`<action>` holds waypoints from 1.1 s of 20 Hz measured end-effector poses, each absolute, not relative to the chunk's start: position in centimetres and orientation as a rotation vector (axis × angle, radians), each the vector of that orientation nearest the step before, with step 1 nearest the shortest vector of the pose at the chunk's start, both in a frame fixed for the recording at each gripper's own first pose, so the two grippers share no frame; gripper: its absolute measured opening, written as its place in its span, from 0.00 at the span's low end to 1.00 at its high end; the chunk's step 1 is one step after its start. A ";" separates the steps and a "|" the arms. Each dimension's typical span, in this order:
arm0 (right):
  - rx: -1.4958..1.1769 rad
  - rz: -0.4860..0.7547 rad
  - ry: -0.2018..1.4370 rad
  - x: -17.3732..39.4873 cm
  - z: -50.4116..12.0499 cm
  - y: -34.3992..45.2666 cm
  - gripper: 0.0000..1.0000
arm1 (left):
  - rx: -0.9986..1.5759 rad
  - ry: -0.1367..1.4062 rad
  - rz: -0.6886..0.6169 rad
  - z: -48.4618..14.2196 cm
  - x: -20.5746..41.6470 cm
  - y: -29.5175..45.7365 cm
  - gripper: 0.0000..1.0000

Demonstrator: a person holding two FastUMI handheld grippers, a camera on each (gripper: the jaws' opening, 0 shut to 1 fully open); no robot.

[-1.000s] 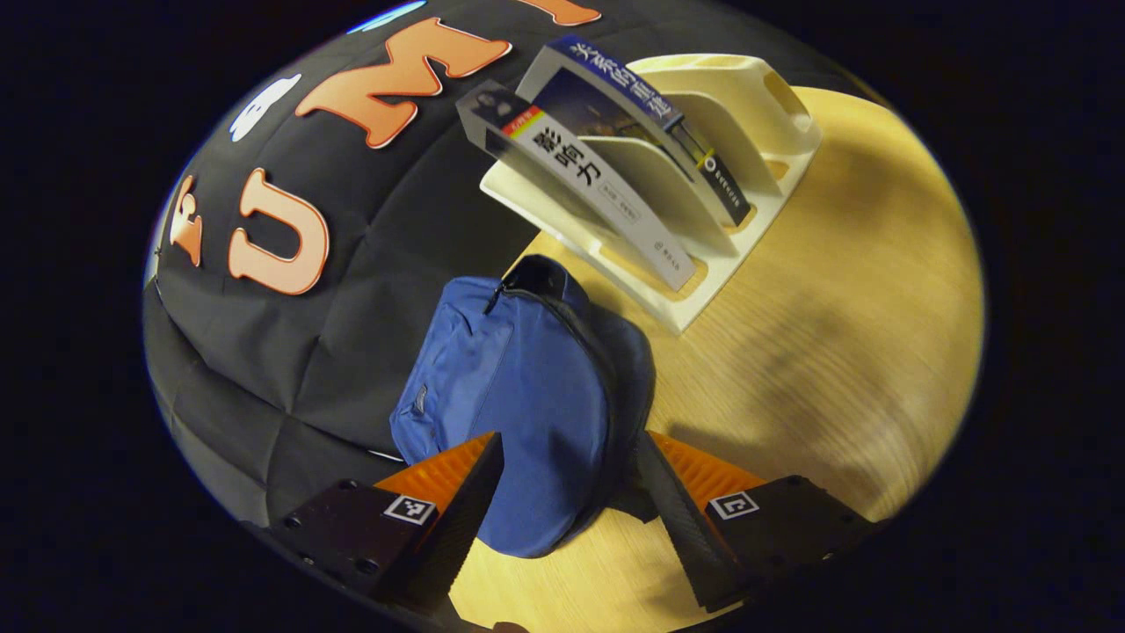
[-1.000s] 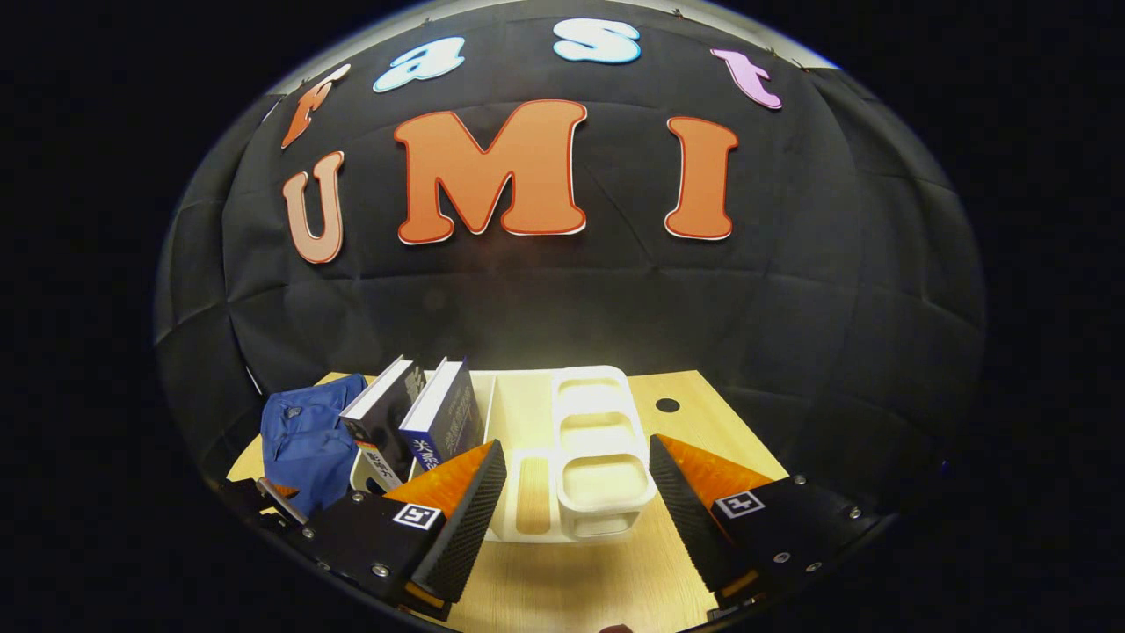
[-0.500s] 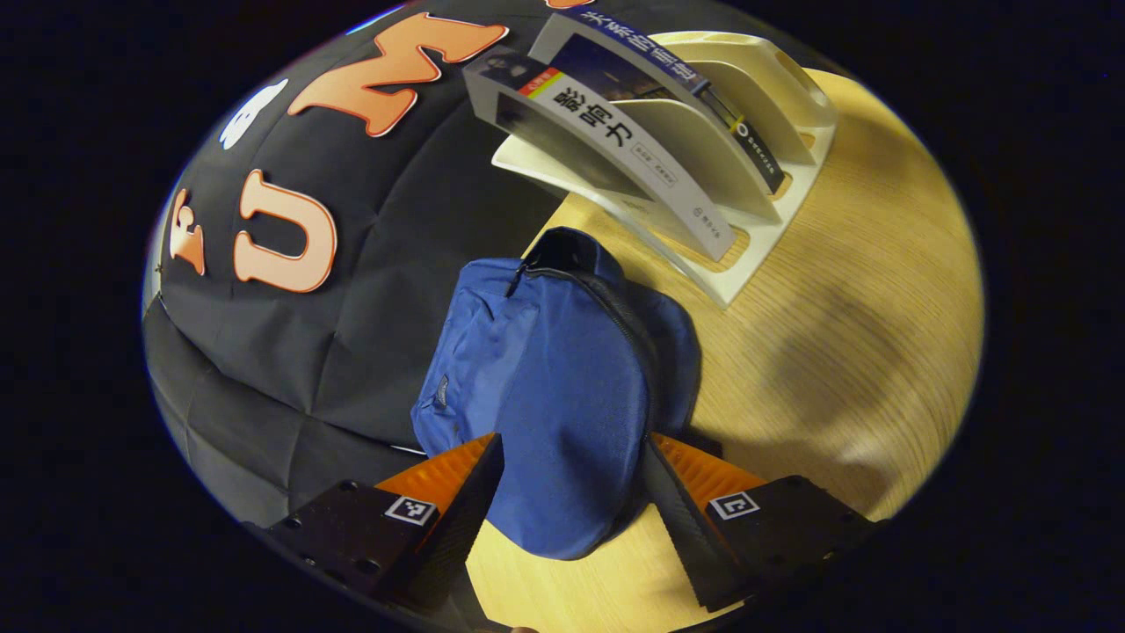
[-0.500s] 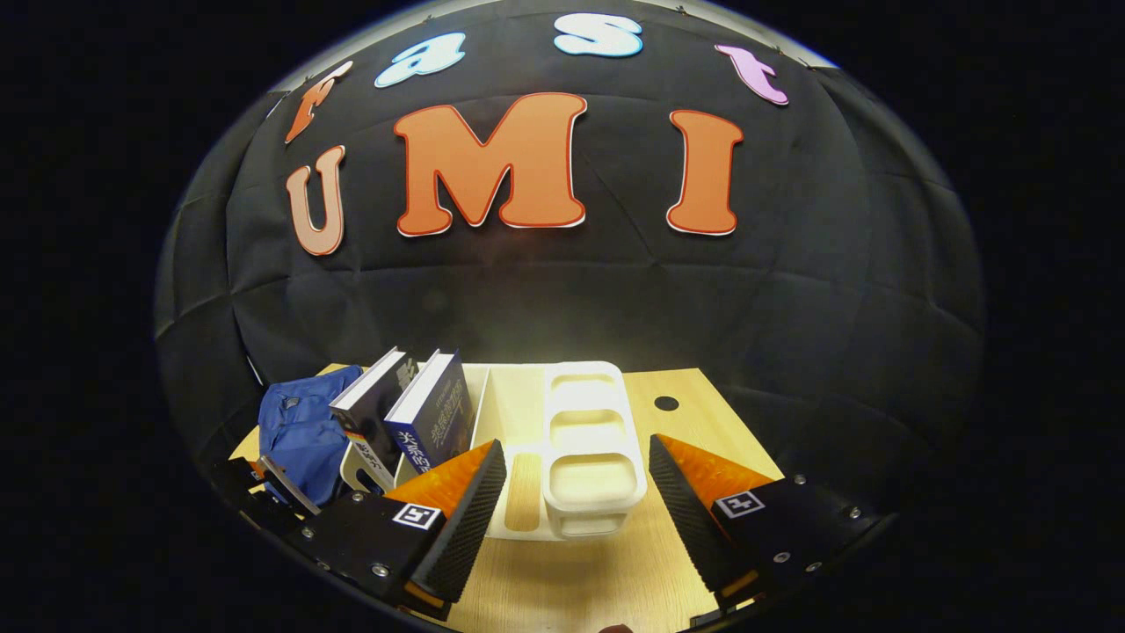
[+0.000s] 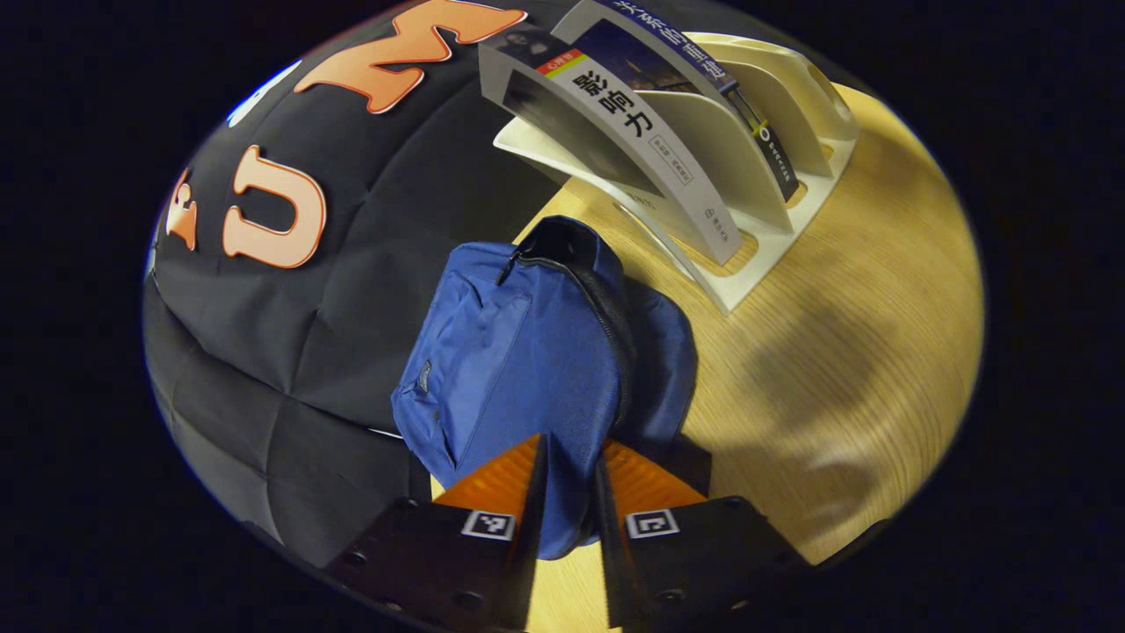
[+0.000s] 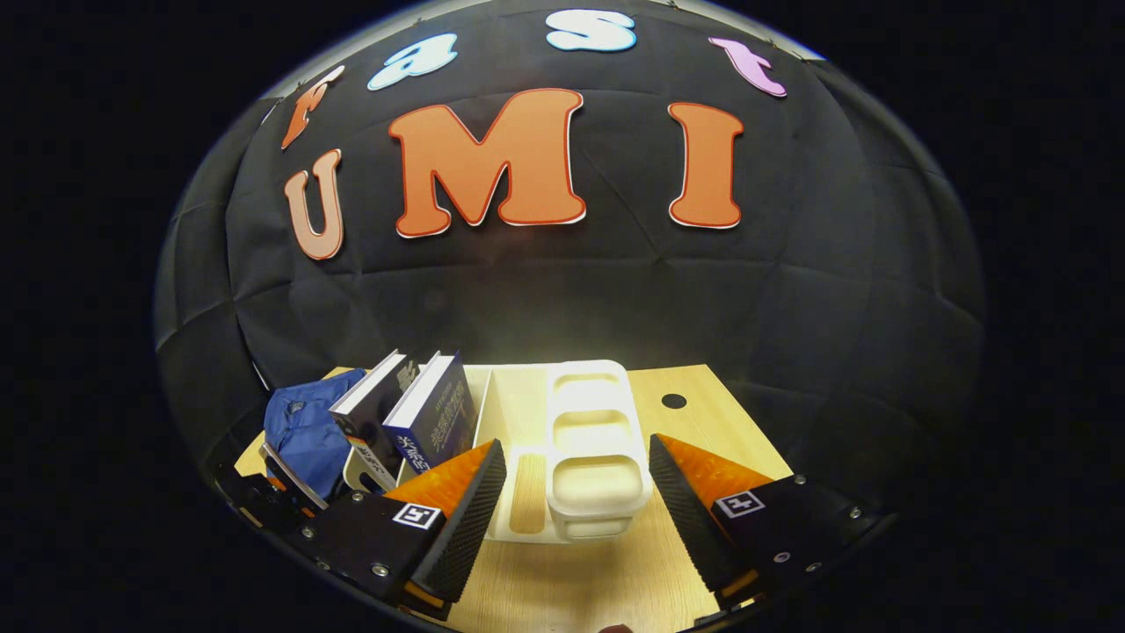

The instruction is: Open the schoolbag, grab two books from the bookshelf and put them into the schoolbag.

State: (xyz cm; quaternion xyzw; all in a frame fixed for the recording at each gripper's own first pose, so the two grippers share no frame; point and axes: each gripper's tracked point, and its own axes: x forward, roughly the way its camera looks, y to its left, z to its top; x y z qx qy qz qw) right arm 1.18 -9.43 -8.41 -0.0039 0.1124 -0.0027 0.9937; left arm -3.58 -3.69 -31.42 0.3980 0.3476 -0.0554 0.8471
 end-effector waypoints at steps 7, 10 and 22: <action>0.024 0.000 0.218 2.1 -8.2 -9.5 0.97 | 0.839 0.821 -0.234 -33.1 -3.5 -3.9 0.01; 0.014 0.056 0.227 2.2 -8.4 -8.4 0.97 | 0.819 0.846 -0.276 -32.6 -3.5 -3.8 0.01; 0.014 0.057 0.218 2.0 -6.9 -5.7 0.97 | 0.656 0.999 -0.511 -29.2 -2.7 -2.6 0.01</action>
